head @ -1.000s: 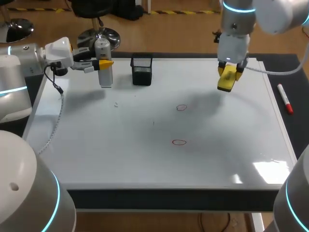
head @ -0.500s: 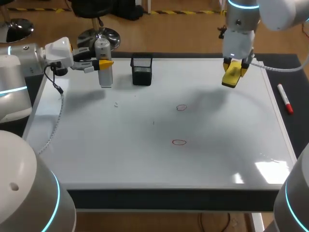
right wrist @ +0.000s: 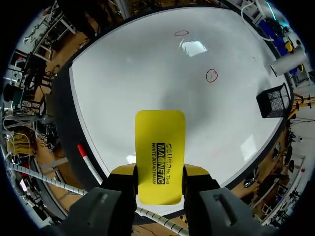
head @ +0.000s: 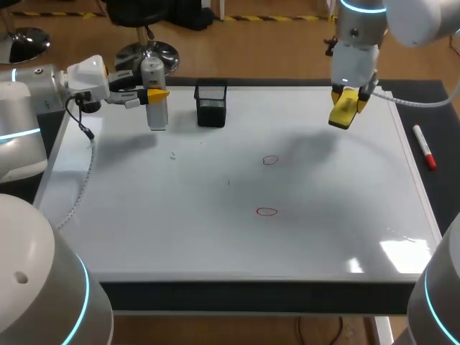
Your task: Pick up the inspection probe, press it on each red-marked spot on the whiteboard one by one, put down the probe, pick up the eraser, and wipe off all the red marks.
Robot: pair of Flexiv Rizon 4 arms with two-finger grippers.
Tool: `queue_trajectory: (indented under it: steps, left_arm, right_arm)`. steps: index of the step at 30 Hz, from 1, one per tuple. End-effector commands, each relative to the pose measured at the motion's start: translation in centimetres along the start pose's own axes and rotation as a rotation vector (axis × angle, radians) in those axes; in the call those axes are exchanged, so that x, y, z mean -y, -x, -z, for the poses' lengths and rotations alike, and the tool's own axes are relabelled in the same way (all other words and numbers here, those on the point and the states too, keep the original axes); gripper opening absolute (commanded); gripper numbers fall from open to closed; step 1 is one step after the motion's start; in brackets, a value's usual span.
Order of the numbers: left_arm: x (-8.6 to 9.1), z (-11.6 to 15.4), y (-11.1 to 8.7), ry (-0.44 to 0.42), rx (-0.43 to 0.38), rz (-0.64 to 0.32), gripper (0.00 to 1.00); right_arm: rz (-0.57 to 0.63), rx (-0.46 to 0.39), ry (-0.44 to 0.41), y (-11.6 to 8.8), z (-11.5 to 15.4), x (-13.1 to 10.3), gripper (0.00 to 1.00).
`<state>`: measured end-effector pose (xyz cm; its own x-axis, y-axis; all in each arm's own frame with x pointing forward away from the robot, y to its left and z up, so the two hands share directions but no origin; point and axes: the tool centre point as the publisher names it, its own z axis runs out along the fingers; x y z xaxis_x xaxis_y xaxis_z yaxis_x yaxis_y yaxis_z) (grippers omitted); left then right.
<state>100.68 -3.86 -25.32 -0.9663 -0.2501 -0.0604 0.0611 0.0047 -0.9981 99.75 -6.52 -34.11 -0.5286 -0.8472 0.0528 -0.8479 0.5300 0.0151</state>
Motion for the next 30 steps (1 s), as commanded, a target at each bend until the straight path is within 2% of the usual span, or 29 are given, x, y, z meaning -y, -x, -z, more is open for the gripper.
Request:
queue_trajectory:
  steps: [1,5,15,21,30]
  left_arm:
    - [0.1,0.0,0.0,-0.001,0.001,-0.002,0.00]
    - [0.3,0.0,-0.2,-0.007,0.002,-0.003,0.00]
    - [2.5,-2.1,-3.0,-0.022,-0.042,-0.035,0.00]
    - [3.7,-4.4,-5.6,-0.052,-0.126,-0.035,0.00]
    - [3.8,-7.3,-8.4,-0.084,-0.242,-0.025,0.00]
  right_arm:
    - [0.002,-0.001,-0.003,-0.1,0.1,0.0,0.00]
    - [0.002,-0.001,-0.003,-0.1,0.1,0.0,0.00]
    - [0.002,-0.001,-0.003,-0.1,0.1,0.0,0.00]
    - [0.002,-0.001,-0.003,-0.1,0.1,0.0,0.00]
    - [0.002,-0.001,-0.003,-0.1,0.1,0.0,0.00]
